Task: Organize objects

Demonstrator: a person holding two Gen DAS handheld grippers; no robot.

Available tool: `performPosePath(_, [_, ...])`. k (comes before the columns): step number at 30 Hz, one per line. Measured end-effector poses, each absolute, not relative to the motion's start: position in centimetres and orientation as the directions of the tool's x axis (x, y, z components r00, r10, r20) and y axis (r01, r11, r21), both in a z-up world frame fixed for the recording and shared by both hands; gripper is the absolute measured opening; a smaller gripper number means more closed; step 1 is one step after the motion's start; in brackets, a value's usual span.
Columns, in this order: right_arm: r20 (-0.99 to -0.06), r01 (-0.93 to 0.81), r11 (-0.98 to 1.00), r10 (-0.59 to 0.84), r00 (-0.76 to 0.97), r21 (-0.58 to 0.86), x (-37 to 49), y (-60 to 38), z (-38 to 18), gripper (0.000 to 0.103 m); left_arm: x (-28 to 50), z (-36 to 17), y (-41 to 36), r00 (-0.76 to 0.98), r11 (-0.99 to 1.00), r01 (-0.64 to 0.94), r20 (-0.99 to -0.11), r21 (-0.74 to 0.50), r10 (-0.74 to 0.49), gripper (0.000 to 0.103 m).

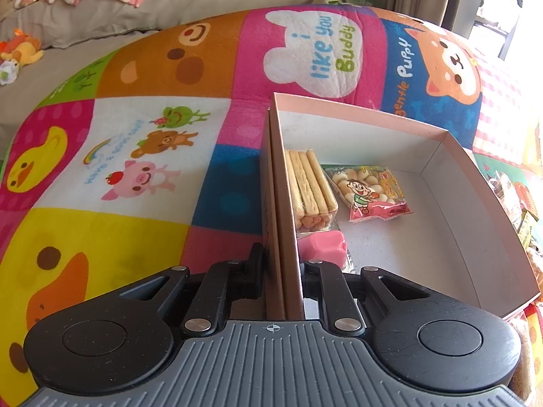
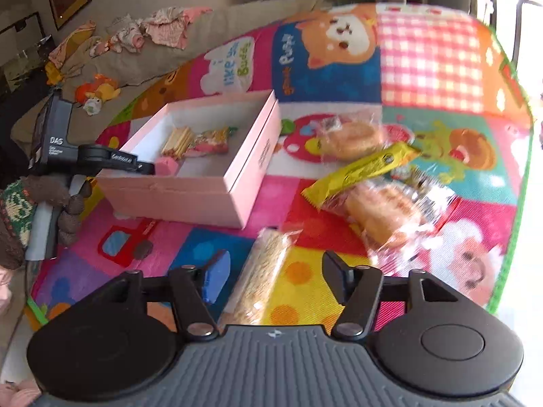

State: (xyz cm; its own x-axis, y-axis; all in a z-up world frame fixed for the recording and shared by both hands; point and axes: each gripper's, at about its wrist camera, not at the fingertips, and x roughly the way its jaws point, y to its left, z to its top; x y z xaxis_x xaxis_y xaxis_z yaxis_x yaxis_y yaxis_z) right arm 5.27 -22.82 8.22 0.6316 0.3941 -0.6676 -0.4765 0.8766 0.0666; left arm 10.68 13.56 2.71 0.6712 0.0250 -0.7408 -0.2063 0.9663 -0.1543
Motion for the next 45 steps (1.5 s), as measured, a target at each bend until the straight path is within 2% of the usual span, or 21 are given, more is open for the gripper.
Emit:
performPosePath(3, [-0.637,-0.428,0.904,0.331,0.696,0.002,7.0,-23.5,8.4,0.079,10.7,2.7,13.6,0.672,0.966,-0.205,-0.741,-0.155,0.023,0.016])
performPosePath(8, [-0.654,-0.319,0.945,0.285,0.701,0.07,11.2,-25.6,6.7,0.081,10.7,2.7,13.5,0.671,0.966,-0.206,-0.741,-0.155,0.024,0.016])
performPosePath(11, [-0.699,-0.307,0.934,0.342,0.628,0.182,12.1,-26.2,5.1,0.081,10.7,2.7,13.5,0.671,0.966,-0.207,-0.741,-0.156,0.024,0.016])
performPosePath(14, [-0.693,-0.395,0.889,0.435,0.574,0.231,10.2,-25.3,5.0,0.081,10.7,2.7,13.5,0.671,0.966,-0.207,-0.741,-0.154,0.025,0.016])
performPosePath(16, [-0.685,-0.454,0.865,0.465,0.561,0.216,8.8,-24.6,5.7,0.081,10.7,2.7,13.5,0.671,0.966,-0.206,-0.741,-0.154,0.025,0.016])
performPosePath(22, [-0.659,-0.466,0.885,0.362,0.659,0.02,7.9,-22.9,6.9,0.084,10.7,2.7,13.6,0.672,0.966,-0.207,-0.74,-0.157,0.024,0.016])
performPosePath(27, [-0.666,-0.436,0.899,0.349,0.659,0.039,10.5,-23.2,6.6,0.084,10.7,2.7,13.6,0.672,0.966,-0.206,-0.74,-0.159,0.021,0.016])
performPosePath(33, [-0.729,-0.383,0.918,0.332,0.599,0.103,14.6,-23.7,4.3,0.084,10.7,2.7,13.6,0.672,0.966,-0.205,-0.74,-0.16,0.02,0.016])
performPosePath(35, [-0.753,-0.373,0.919,0.336,0.566,0.13,14.9,-23.8,3.6,0.081,10.7,2.7,13.6,0.672,0.966,-0.203,-0.74,-0.162,0.017,0.016])
performPosePath(36, [-0.762,-0.37,0.919,0.334,0.555,0.134,14.9,-23.8,3.4,0.067,10.7,2.7,13.6,0.672,0.966,-0.202,-0.741,-0.162,0.016,0.016])
performPosePath(39, [-0.771,-0.372,0.922,0.316,0.553,0.111,13.1,-23.9,3.8,0.059,10.7,2.7,13.7,0.671,0.966,-0.202,-0.742,-0.164,0.014,0.016])
performPosePath(45, [-0.76,-0.453,0.887,0.352,0.546,0.085,7.2,-23.6,7.2,0.057,10.7,2.7,13.6,0.668,0.966,-0.204,-0.744,-0.16,0.017,0.016])
